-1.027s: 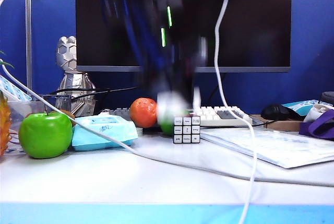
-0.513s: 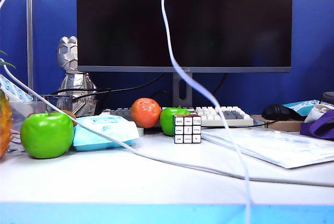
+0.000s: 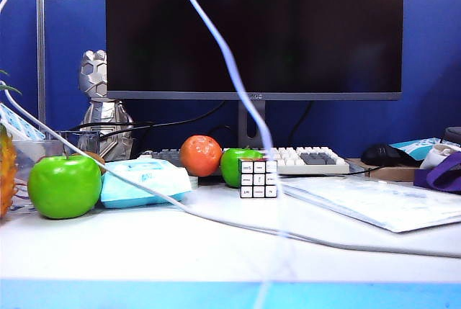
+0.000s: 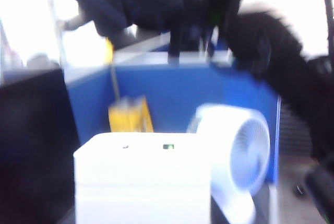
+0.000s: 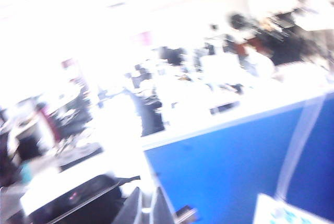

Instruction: Pick up the Type-C charging cable and the charging base, insert one end of the Type-C charger into the corresponding slot on the base, and finally place the plugged-in charger back on the table.

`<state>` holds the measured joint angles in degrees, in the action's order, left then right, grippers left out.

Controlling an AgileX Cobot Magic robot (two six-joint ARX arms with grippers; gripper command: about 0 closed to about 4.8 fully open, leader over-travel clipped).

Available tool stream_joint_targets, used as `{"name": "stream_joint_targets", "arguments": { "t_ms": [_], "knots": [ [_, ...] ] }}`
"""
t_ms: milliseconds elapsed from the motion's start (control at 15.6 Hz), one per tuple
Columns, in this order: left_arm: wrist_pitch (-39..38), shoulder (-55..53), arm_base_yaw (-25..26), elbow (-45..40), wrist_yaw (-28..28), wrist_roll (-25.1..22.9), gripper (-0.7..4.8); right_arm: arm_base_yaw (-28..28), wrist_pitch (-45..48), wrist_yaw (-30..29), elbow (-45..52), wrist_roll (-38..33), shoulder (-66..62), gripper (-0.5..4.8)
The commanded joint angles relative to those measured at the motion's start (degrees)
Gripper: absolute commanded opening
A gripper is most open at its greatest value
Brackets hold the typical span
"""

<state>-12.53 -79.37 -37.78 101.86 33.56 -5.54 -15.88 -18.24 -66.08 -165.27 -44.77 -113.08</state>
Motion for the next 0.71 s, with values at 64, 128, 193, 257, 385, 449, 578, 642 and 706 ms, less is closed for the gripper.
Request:
{"name": "stream_joint_targets", "arguments": {
  "t_ms": [64,128,193,257,385,449,578,642,706],
  "knots": [
    [9.97,0.2,0.35,0.28,0.87,3.85,0.23,-0.15,3.08,-1.09,-0.11,-1.14,0.31,-0.01],
    [12.37,0.13,0.35,0.28,0.72,6.12,0.21,-0.17,3.08,-1.18,-0.09,-2.16,0.28,-0.01],
    [13.68,0.09,0.35,0.28,0.66,7.8,0.21,-0.17,3.08,-1.2,-0.09,-2.19,0.26,-0.01],
    [14.84,-0.11,0.35,0.28,-0.31,9.9,0.2,-0.17,3.39,-1.49,-0.09,-2.19,0.26,-0.01],
    [15.13,-0.81,0.35,0.26,-1.49,12.04,0.19,-1.44,5.29,-1.81,-0.09,-3.15,0.2,-0.01],
    [15.13,-0.85,0.35,0.26,-1.4,12.13,0.18,-2.03,5.77,-1.86,-0.09,-3.23,0.2,-0.01],
    [15.13,-0.94,0.35,0.26,-1.38,13.29,0.17,-2.49,6.78,-2.16,-0.09,-3.23,0.2,-0.01],
    [14.91,-0.92,0.35,0.26,-1.36,13.38,0.17,-4.46,6.78,-2.19,-0.04,-3.19,0.17,-0.01],
    [15.06,-0.92,0.35,0.26,-1.33,13.57,0.17,-4.66,6.93,-2.32,-0.04,-2.95,0.17,-0.01]
  ]
}}
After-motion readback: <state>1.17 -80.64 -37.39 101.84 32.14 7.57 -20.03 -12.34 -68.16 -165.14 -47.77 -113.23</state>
